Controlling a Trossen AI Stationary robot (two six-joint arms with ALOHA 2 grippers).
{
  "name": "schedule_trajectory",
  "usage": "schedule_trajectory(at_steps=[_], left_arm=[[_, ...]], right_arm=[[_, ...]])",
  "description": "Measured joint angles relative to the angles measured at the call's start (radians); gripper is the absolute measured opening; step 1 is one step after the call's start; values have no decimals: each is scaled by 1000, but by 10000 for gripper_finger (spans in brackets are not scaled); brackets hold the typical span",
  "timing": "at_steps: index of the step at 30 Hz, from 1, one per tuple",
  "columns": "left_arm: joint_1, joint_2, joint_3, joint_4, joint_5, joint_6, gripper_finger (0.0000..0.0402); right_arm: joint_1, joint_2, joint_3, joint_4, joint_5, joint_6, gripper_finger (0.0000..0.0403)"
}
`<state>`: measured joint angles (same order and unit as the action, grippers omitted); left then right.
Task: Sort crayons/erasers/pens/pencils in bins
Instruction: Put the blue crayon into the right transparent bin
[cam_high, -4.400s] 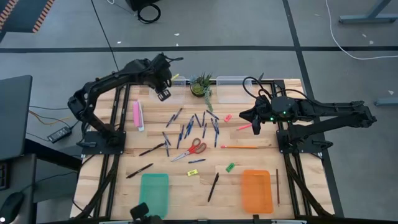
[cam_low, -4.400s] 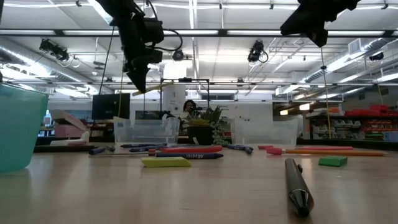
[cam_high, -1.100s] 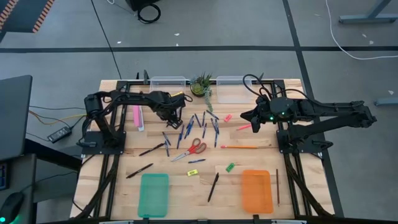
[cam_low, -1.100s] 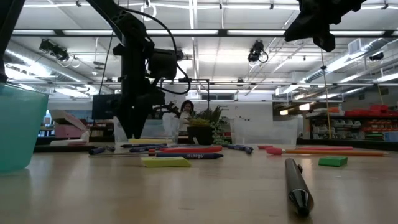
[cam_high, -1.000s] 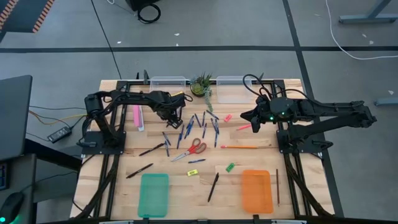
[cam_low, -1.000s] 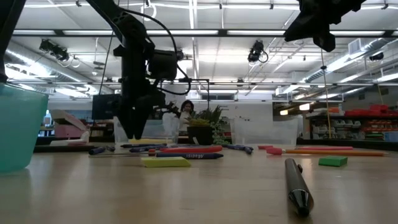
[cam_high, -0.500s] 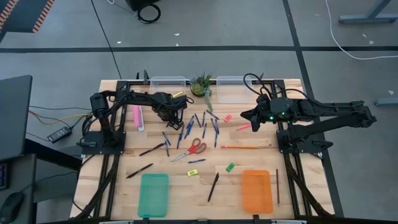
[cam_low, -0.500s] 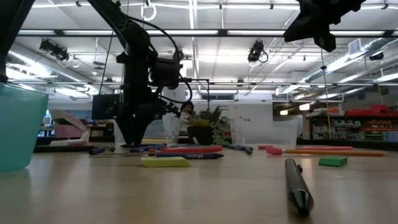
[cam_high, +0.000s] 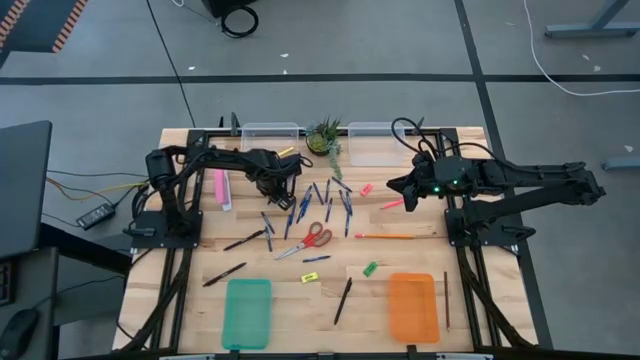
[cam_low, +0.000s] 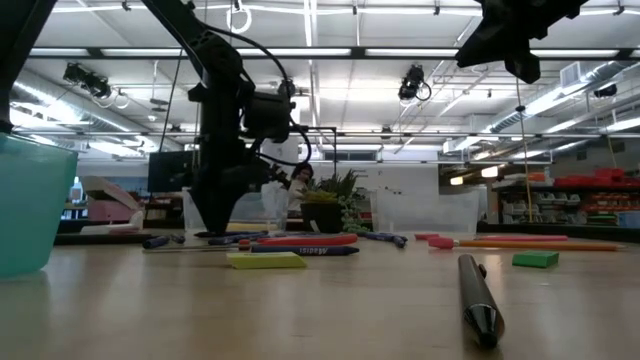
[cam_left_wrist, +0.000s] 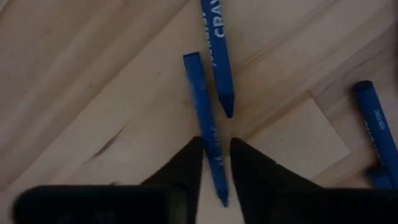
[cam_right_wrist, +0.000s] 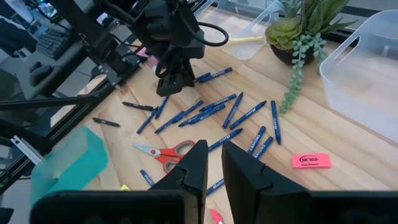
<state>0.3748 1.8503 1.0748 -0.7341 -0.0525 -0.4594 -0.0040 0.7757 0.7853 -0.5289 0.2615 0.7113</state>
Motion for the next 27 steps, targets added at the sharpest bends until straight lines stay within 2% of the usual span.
schedule_trajectory(at_steps=[5,13,18,24,27], left_arm=[[3,1,-1,2,2,12,17],[31,-3,-1,1,40,27,43],[35,-32,9,-12,69,27,19],[25,-94,95,2,118,49,16],[14,-125,154,26,150,75,27]], right_arm=[[0,0,0,0,0,-4,55],[0,0,0,0,0,-4,55],[0,0,0,1,0,-2,55],[0,0,0,5,0,1,55],[0,0,0,33,4,3,55]])
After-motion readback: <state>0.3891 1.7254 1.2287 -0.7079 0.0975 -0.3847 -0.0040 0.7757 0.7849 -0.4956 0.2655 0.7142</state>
